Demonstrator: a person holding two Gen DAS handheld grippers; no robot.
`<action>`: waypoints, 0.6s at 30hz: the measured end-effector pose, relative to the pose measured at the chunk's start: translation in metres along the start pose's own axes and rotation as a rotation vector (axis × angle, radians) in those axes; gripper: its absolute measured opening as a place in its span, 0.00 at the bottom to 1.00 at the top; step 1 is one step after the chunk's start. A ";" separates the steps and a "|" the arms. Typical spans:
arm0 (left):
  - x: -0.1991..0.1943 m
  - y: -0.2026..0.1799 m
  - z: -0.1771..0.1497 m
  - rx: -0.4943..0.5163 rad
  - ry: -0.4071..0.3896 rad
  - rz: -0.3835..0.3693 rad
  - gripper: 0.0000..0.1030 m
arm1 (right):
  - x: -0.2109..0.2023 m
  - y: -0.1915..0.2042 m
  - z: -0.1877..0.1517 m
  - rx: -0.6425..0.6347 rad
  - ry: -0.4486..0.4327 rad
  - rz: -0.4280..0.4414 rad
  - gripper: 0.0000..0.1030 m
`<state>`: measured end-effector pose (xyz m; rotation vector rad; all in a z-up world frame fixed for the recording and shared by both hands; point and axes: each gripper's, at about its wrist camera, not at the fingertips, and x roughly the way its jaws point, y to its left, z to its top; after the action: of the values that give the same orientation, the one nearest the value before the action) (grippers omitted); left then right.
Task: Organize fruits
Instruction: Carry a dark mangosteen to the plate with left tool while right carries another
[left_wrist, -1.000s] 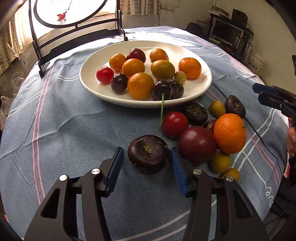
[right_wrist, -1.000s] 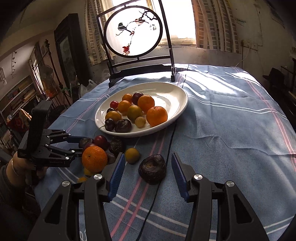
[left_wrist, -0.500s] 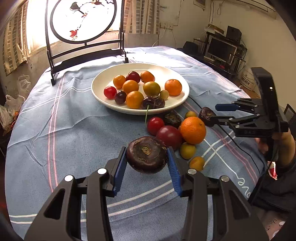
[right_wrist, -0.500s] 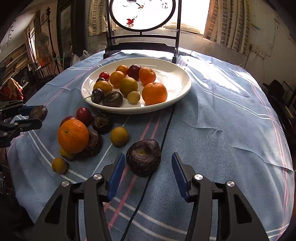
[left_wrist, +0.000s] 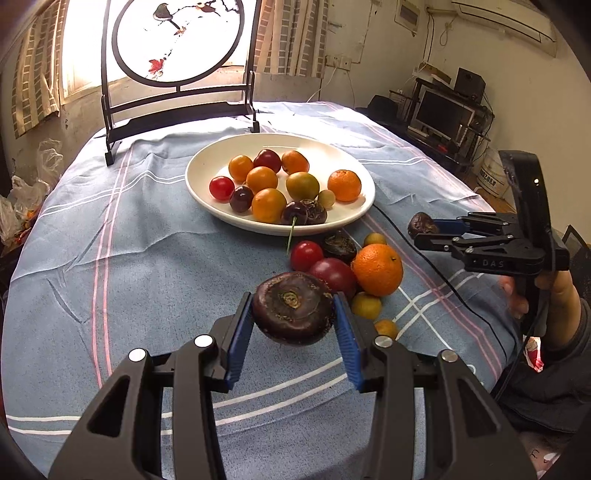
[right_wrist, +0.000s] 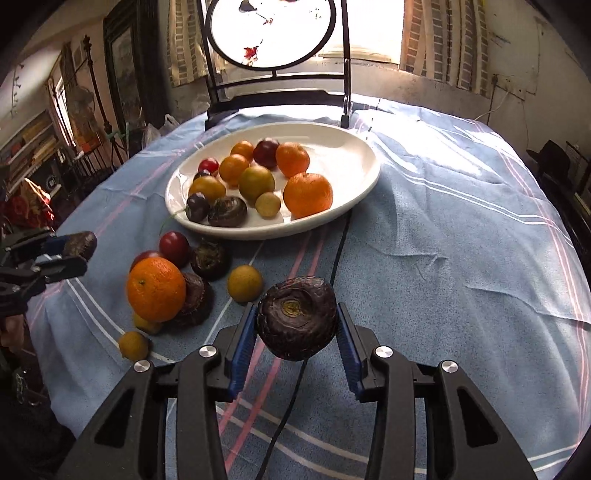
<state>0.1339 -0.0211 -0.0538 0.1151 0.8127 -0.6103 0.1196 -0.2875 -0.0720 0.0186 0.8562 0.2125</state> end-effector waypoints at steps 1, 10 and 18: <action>0.000 0.002 0.004 -0.006 -0.005 -0.002 0.41 | -0.006 -0.005 0.004 0.017 -0.025 0.016 0.41; 0.041 0.017 0.089 -0.114 -0.038 -0.014 0.41 | -0.003 -0.021 0.088 0.076 -0.142 0.046 0.41; 0.118 0.032 0.133 -0.185 0.049 0.005 0.41 | 0.064 -0.023 0.138 0.103 -0.071 0.044 0.42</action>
<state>0.2995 -0.0924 -0.0501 -0.0375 0.9121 -0.5268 0.2684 -0.2885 -0.0319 0.1407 0.7956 0.2077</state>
